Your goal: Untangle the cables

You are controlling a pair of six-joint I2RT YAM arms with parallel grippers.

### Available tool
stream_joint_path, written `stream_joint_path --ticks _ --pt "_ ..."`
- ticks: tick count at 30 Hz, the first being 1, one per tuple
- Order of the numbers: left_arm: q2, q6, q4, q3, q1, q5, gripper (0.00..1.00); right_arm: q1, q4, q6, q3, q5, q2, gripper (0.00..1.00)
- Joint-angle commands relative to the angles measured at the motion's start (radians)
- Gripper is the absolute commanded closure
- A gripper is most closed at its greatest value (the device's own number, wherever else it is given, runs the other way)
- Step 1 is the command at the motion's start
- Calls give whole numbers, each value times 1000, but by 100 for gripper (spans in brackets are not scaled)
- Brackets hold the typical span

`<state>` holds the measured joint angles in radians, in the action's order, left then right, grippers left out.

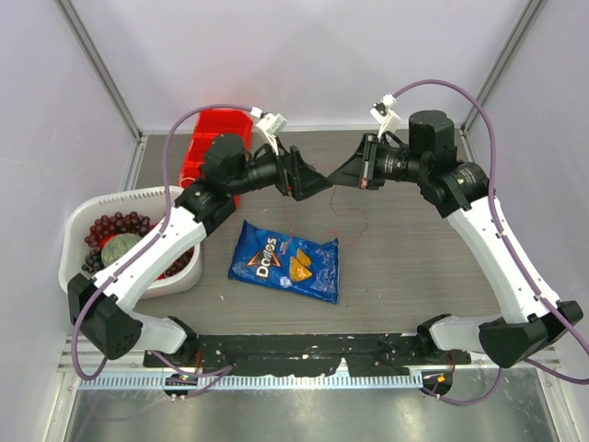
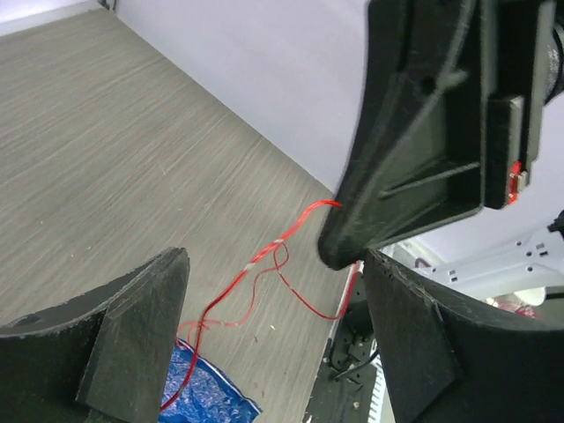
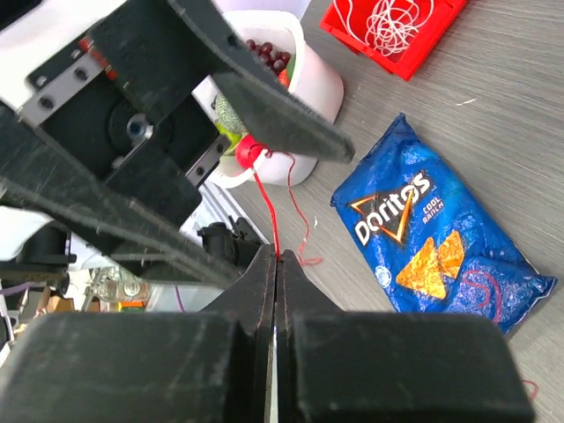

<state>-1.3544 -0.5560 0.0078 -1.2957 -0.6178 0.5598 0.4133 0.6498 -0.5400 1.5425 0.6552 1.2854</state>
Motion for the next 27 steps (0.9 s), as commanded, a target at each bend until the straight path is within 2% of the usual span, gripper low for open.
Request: stream_joint_path --ticks 1,5,8,12,15,17,20,24,27 --pt "3 137 -69 -76 -101 -119 22 5 -58 -51 18 -49 -11 99" --pt "21 200 -123 -59 -187 -395 36 7 -56 -156 8 -181 -18 99" --pt "35 266 -120 -47 -273 -550 34 18 -47 -208 11 -265 -21 99" --pt "14 332 -121 -69 -330 -685 35 42 -16 -239 28 -336 -18 99" --pt "-3 360 -144 -96 -350 -768 45 50 4 -252 39 -381 -23 99" --pt "-21 372 -166 -111 -361 -808 55 55 4 -264 41 -397 -26 99" --pt "-38 392 -170 -125 -365 -831 63 67 -9 -282 39 -402 -26 99" --pt "-58 407 -147 -129 -365 -827 85 74 -7 -290 39 -410 -20 99" --pt "-80 421 -138 -145 -365 -815 90 74 -10 -290 42 -416 -11 99"
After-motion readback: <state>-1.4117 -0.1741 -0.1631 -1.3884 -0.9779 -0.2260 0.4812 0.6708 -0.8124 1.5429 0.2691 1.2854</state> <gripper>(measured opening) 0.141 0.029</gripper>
